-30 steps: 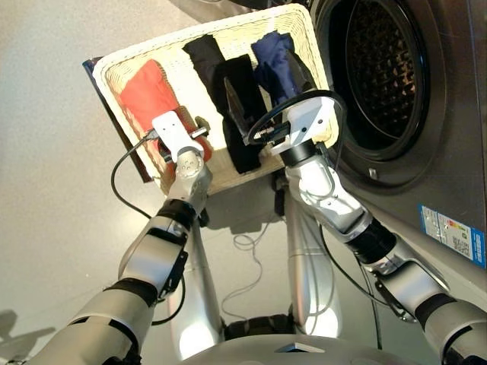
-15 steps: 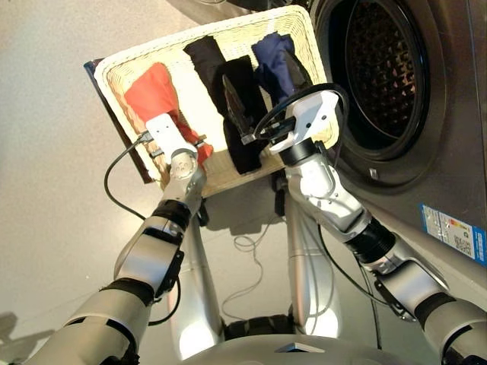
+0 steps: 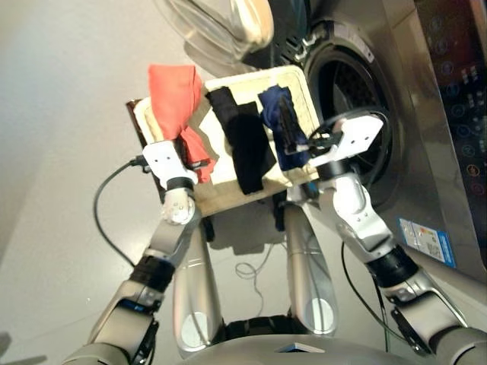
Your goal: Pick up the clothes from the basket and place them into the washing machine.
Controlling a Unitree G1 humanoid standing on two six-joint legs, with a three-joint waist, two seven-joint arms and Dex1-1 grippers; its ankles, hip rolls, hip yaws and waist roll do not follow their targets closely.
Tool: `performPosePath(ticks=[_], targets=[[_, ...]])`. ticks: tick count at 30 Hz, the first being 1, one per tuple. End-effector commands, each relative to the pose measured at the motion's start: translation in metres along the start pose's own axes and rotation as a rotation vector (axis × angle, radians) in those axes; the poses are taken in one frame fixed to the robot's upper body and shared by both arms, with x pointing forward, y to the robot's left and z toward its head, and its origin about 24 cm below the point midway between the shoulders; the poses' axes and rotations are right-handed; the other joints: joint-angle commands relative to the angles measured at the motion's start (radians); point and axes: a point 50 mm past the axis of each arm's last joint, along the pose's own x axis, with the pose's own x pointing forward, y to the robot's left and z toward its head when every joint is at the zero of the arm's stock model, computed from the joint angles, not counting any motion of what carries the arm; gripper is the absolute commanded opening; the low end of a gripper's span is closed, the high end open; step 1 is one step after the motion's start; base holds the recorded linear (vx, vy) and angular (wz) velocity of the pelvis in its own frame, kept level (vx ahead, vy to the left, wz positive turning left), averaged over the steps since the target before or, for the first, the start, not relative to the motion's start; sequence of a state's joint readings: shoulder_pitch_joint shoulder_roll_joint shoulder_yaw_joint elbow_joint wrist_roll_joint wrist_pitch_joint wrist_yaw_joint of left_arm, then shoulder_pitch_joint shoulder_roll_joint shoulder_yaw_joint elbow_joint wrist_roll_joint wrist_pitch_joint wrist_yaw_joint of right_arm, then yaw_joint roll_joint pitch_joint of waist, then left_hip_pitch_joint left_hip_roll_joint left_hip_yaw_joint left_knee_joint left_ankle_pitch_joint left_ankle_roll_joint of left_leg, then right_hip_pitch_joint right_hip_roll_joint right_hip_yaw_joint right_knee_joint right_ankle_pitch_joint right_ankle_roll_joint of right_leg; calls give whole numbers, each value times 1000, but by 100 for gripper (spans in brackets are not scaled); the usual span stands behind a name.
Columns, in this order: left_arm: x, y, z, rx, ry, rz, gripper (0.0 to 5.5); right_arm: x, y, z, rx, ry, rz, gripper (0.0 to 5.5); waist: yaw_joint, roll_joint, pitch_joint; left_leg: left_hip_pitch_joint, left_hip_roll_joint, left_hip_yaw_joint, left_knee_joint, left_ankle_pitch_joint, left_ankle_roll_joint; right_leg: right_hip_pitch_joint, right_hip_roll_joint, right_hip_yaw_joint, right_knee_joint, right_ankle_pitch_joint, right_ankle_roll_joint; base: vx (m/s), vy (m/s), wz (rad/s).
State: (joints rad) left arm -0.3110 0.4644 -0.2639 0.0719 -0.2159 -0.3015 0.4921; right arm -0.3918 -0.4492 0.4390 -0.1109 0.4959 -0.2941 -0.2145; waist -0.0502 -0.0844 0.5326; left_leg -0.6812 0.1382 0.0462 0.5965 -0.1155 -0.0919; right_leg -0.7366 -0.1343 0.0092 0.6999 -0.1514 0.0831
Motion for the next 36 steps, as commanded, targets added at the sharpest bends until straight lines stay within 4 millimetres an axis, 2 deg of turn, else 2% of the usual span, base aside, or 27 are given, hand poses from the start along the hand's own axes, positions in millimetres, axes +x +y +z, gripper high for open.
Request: performPosePath(ticks=[1, 4, 8, 12, 16, 21, 25, 28, 32, 35, 36], targets=[[1, -15, 65, 102, -405, -183, 0, 9, 4, 54, 76, -251, 103, 550, 7, 30, -13, 109, -33, 4, 13, -80, 29, 94, -20, 7, -10, -34, 23, 0, 0, 0], [-5, -17, 93, 170, -561, -269, 0, 14, 10, 65, 130, -263, 205, 550, 11, 27, -13, 124, -30, 4, 12, -81, 24, 113, -24, 3, -15, -33, 26, 0, 0, 0], [-10, -29, 114, 275, -725, -416, 0, 25, 21, 83, 115, -273, 346, 550, 13, 22, -13, 146, -30, 3, -7, -67, 15, 138, -31, -2, -33, -23, 28, 0, 0, 0], [-12, -40, 130, 358, -861, -518, 0, 35, 43, 95, 121, -281, 499, 550, 16, 23, -14, 178, -32, 8, -28, -58, 11, 164, -28, 1, -49, -17, 31, 0, 0, 0], [-14, -56, 124, 445, -896, -656, 0, 42, 66, 108, 106, -301, 650, 550, 17, 21, -20, 205, -31, 13, -42, -57, 10, 195, -28, 1, -65, -12, 35, 0, 0, 0], [-17, -59, 112, 507, -877, -748, 0, 47, 87, 125, 86, -348, 776, 550, 19, 20, -41, 248, -38, 29, -146, 1, 5, 243, -18, -11, -181, 41, 42, 0, 0, 0], [-20, -64, 105, 512, -851, -792, 0, 48, 97, 123, 93, -336, 814, 550, 19, 25, -72, 315, -52, 37, -271, 51, 4, 298, -17, -14, -289, 87, 53, 14, 7, -23], [-21, -66, 108, 515, -872, -807, 0, 54, 105, 120, 111, -331, 809, 550, 27, 37, -96, 372, -64, 58, -364, 81, 11, 328, -21, -14, -342, 111, 64, 50, 56, -73], [-25, -70, 111, 469, -882, -813, 0, 58, 113, 113, 140, -302, 810, 550, 30, 39, -110, 420, -67, 85, -417, 96, 17, 356, -21, 3, -389, 135, 72, 13, 33, -55], [-26, -72, 114, 452, -895, -818, 0, 59, 113, 111, 145, -299, 805, 550, 33, 42, -115, 423, -69, 86, -417, 99, 16, 360, -22, 9, -399, 137, 71, -10, 11, -132], [-27, -73, 115, 446, -902, -820, 0, 59, 112, 109, 143, -291, 797, 468, 32, 42, -115, 421, -70, 86, -415, 99, 16, 359, -23, 8, -400, 138, 71, 0, 0, 0]])
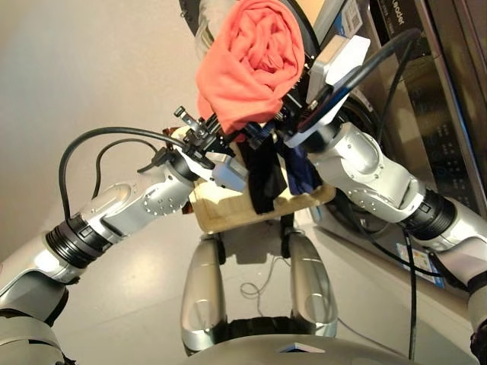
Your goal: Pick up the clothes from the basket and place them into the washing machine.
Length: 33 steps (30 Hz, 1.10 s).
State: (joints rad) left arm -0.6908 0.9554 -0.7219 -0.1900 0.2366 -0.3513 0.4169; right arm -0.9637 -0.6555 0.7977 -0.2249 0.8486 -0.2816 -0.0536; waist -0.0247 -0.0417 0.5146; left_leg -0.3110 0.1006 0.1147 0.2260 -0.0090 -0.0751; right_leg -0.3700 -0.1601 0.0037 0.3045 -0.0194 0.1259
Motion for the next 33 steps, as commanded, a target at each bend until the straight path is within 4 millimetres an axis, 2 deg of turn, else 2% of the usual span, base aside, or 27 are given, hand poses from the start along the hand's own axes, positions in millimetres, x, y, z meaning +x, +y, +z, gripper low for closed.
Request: performPosePath(ticks=[1, 2, 3, 4, 5, 14, 19, 20, 22, 24, 28, 33], targets=[[9, -7, 44, -96, -231, -3, 0, 25, 26, 24, 44, -145, 139, 289, 5, 0, -98, 49, -32, 16, -40, -8, -1, -9, 3, 14, -3, 6, 27, 0, 0, 0], [9, -7, 44, -95, -233, -2, 0, 23, 25, 23, 47, -144, 131, 190, 4, 1, -100, 47, -32, 13, -37, -9, -2, -8, 2, 14, -3, 5, 27, 0, 0, 0], [10, -8, 44, -93, -234, 0, 0, 22, 24, 22, 51, -142, 124, 116, 4, 2, -100, 43, -32, 11, -31, -9, -2, -9, 1, 12, -2, 5, 26, 0, 0, 0], [10, -8, 44, -92, -233, 2, 0, 21, 24, 22, 51, -142, 121, 71, 3, 3, -101, 38, -32, 8, -26, -10, -2, -11, 1, 12, 1, 4, 25, 0, 0, 0], [11, -8, 43, -92, -229, 4, 0, 20, 23, 22, 49, -144, 119, 0, 2, 3, -102, 36, -32, 7, -24, -10, -2, -11, 0, 12, 1, 3, 25, 0, 0, 0], [12, -7, 40, -89, -207, 36, 0, 12, 18, 25, 31, -170, 74, 0, 0, 11, -97, 14, -29, -5, 5, -14, -6, -15, -3, 9, 15, -5, 21, 0, 0, 0], [7, -7, 36, -120, -168, 92, 0, 3, 6, 21, -28, -197, -47, 0, 1, 19, -90, 9, -29, -9, 13, -16, -4, -16, -4, 9, 18, -7, 20, 0, 0, 0], [6, -7, 35, -127, -153, 109, 41, -3, 0, 16, -34, -193, -103, 0, 1, 21, -88, 8, -29, -10, 15, -16, -3, -16, -5, 9, 17, -5, 21, 0, 0, 0], [2, -8, 32, -153, -119, 147, 235, -17, -10, 1, -60, -160, -225, 0, 1, 24, -84, 5, -31, -13, 14, -16, -1, -17, -6, 8, 16, -4, 22, 0, 0, 0], [-1, -10, 28, -180, -83, 176, 550, -31, -17, -13, -69, -109, -315, 0, 0, 26, -81, 2, -32, -15, 15, -15, 0, -17, -8, 4, 14, -3, 23, 0, 0, 0], [-4, -14, 24, -254, -19, 274, 550, -71, -32, -50, -101, 47, -521, 0, 2, 31, -68, -6, -32, -21, 20, -13, 3, -14, -13, -5, 13, -3, 24, 0, 0, 0], [5, -17, 25, -375, 0, 401, 550, -125, -47, -106, -144, 324, -783, 0, 1, 30, -52, -17, -35, -32, 30, -13, 3, -9, -19, -17, 10, -4, 25, -1, -2, 35]])
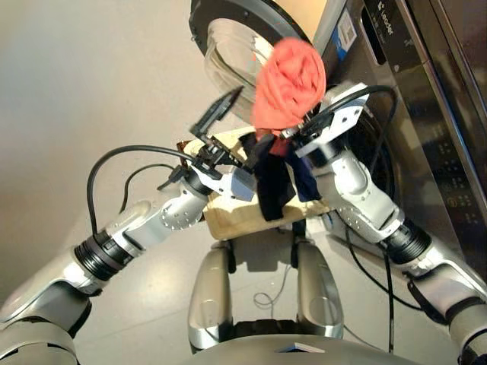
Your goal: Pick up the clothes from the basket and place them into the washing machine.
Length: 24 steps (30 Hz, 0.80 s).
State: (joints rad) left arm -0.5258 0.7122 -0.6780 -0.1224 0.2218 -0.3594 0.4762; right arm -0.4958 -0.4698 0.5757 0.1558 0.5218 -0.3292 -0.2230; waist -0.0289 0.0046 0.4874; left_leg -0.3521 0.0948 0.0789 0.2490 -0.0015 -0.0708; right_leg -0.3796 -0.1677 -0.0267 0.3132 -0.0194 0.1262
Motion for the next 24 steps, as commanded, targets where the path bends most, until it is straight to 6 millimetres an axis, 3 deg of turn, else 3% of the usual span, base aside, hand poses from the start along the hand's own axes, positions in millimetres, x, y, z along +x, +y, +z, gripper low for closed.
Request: performPosePath(ticks=[1, 7, 13, 18, 24], targets=[[17, 16, 29, -165, -151, 223, 550, -3, -19, -9, -42, -9, -167, 0, 5, -16, -24, 23, -29, 1, 8, -22, -2, 1, -12, 12, 1, -5, 25, 0, 0, 0], [27, 14, 36, -218, -179, 243, 550, -14, -34, -46, -81, 144, -317, 0, 9, -13, -15, 15, -30, -4, 16, -26, -2, 2, -14, 12, -1, -4, 24, 0, 0, 0], [35, 15, 44, -283, -211, 268, 550, -13, -52, -65, -193, 248, -448, 0, 20, -11, 4, -7, -35, -6, 29, -28, 0, -14, -16, 13, -1, 1, 25, 0, 0, 0], [42, 16, 53, -352, -242, 295, 550, 3, -74, -57, -314, 258, -533, 0, 27, -8, 33, -64, -40, -12, 69, -37, 3, -63, -15, 19, 23, -1, 21, 0, 0, 0], [50, 16, 63, -382, -282, 308, 550, 11, -137, -29, -534, 266, -785, 0, 33, 0, 33, -234, -48, -37, 209, -76, 6, -221, -14, 35, 184, -48, 1, -53, -21, 146]])
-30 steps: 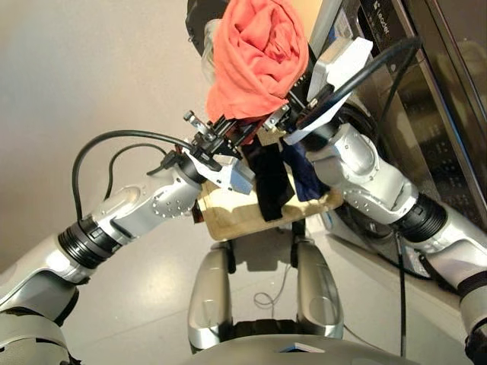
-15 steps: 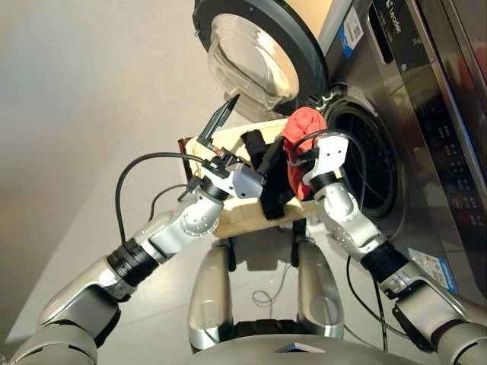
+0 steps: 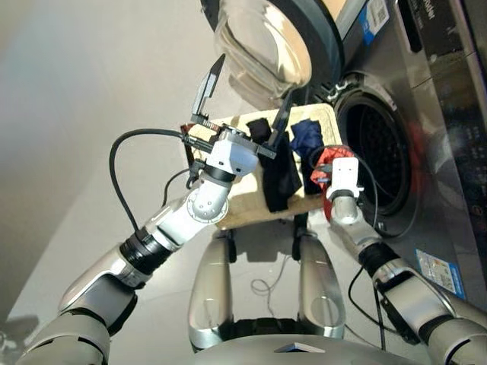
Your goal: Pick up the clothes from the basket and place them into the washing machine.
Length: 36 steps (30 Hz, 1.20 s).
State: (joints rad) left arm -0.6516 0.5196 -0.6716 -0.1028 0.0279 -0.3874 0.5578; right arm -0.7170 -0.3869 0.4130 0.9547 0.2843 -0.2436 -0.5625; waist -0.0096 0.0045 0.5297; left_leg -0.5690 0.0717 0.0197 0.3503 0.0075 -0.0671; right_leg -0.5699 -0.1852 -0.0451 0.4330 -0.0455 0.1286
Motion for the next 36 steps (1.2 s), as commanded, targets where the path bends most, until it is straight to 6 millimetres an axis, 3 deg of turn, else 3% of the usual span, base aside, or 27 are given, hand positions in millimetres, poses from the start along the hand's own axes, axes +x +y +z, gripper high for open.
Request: performPosePath(ticks=[1, 4, 7, 12, 21, 25, 26, 27, 28, 36], targets=[[11, -1, 42, -113, -197, 32, 550, 28, -42, 35, -23, -108, -204, 0, 16, 3, -10, -46, -23, 19, 130, -92, 4, -61, 5, 51, 95, -31, -5, -82, -20, 331], [11, 1, 42, -104, -194, 39, 550, 40, -73, 40, -66, -94, -330, 0, 20, 4, -10, -135, -22, 7, 204, -118, 5, -147, 8, 56, 175, -63, -13, -65, -20, 203], [12, 1, 43, -96, -194, 35, 550, 49, -108, 50, -75, -100, -445, 0, 22, 4, -10, -213, -22, -2, 247, -121, 5, -224, 8, 52, 220, -68, -19, -45, -18, 139], [5, 5, 42, -90, -168, 25, 550, 54, -167, 59, -108, -85, -606, 0, 26, 8, -10, -329, -20, -16, 317, -143, 4, -337, 5, 50, 294, -93, -25, 0, 0, 0], [-1, 13, 42, -31, -162, 17, 550, 52, -233, 88, -151, -117, -809, 0, 21, 10, -10, -453, -16, -18, 375, -156, 8, -466, 12, 56, 346, -104, -31, 0, 0, 0], [-3, 16, 40, -8, -146, 22, 550, 51, -243, 95, -91, -130, -860, 0, 15, 9, -10, -465, -16, -16, 380, -159, 8, -483, 12, 57, 350, -106, -32, 0, 0, 0], [-3, 17, 39, -4, -143, 21, 550, 51, -244, 97, -90, -132, -860, 162, 14, 9, -10, -467, -16, -15, 381, -159, 9, -486, 13, 58, 351, -105, -33, 0, 0, 0], [-3, 17, 38, 1, -139, 20, 550, 52, -242, 97, -94, -135, -853, 235, 14, 8, -10, -469, -16, -13, 381, -160, 10, -491, 14, 60, 353, -105, -34, 0, 0, 0], [-3, 17, 38, 3, -138, 20, 550, 53, -239, 99, -80, -144, -837, 550, 12, 7, -10, -468, -16, -10, 380, -160, 12, -494, 16, 62, 352, -104, -33, 0, 0, 0], [-2, 21, 34, 9, -122, 26, 550, 58, -210, 103, 89, -209, -664, 550, 3, -2, -10, -457, -18, -5, 362, -157, 15, -484, 19, 70, 328, -95, -34, 0, 0, 0]])
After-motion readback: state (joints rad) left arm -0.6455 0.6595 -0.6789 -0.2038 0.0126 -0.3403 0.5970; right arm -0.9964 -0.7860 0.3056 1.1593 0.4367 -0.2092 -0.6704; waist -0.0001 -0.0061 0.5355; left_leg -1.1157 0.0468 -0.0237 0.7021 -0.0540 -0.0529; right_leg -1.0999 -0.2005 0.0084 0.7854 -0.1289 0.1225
